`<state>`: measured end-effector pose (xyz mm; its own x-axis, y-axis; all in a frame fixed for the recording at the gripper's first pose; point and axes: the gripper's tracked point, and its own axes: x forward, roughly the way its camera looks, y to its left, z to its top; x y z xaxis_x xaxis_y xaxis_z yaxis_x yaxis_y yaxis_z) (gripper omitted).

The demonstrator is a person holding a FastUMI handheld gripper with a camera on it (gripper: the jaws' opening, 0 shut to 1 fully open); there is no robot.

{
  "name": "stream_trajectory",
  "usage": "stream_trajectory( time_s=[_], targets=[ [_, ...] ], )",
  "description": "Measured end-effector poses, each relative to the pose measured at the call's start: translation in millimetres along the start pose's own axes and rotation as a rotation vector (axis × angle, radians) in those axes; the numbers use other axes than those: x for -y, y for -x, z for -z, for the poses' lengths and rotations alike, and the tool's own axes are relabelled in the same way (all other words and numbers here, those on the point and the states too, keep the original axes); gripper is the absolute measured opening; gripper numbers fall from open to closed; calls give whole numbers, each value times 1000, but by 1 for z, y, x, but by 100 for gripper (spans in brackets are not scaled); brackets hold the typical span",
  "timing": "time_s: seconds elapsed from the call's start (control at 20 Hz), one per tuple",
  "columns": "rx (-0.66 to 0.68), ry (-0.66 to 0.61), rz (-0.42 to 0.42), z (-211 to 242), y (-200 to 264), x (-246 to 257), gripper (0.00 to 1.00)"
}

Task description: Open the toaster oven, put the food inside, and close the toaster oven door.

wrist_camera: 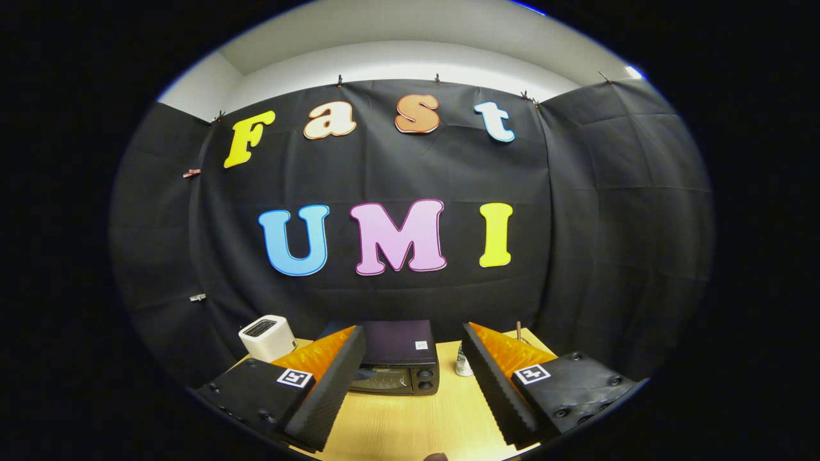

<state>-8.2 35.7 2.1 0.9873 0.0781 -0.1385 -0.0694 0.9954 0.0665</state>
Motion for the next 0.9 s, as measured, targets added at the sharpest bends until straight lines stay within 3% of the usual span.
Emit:
stream_trajectory(
  time_s=[0.9],
  targets=[
    [75,14,11,-21,9,37,98]
  ],
)
